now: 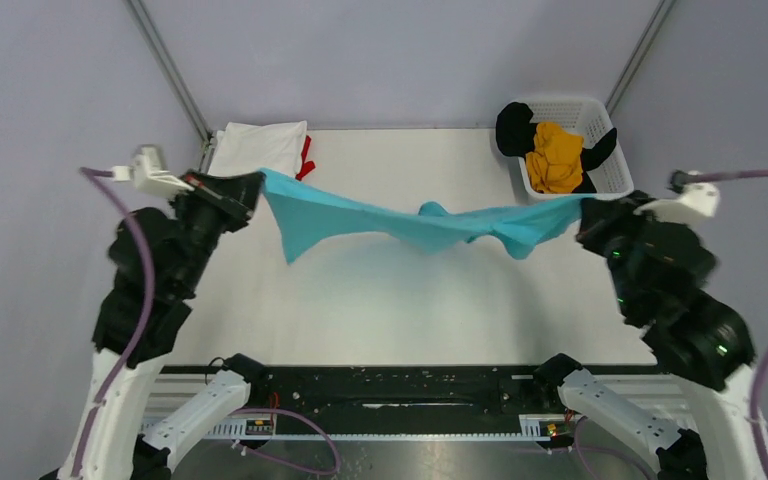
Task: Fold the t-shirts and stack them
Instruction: Flatten out the tshirt
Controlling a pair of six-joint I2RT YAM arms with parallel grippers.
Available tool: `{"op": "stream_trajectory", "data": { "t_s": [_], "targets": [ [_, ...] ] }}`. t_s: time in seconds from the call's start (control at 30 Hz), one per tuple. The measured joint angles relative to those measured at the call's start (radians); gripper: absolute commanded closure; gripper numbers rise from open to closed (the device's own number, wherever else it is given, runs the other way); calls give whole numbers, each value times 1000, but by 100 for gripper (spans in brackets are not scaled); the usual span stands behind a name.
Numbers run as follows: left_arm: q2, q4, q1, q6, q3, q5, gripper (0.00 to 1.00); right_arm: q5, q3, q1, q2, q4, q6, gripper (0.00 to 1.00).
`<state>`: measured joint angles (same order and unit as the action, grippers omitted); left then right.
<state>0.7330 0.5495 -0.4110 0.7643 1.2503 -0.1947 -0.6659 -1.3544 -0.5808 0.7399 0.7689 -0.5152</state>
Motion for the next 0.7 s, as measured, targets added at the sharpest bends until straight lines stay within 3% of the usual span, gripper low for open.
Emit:
{"op": "stream_trajectory", "data": {
  "t_s": [0.27, 0.37, 0.57, 0.7],
  "targets": [
    [61, 88, 0, -85, 548, 76, 100, 83, -488, -1, -8, 78, 136, 100],
    [60, 109, 0, -109, 683, 123, 100, 148, -679, -1, 15, 125, 174, 100],
    [26, 122, 0, -123, 744, 190, 100, 290, -972, -1, 67, 211, 230, 100],
    [27, 150, 0, -129, 732, 209, 100, 322, -983, -1, 70, 223, 251, 100]
  ]
}}
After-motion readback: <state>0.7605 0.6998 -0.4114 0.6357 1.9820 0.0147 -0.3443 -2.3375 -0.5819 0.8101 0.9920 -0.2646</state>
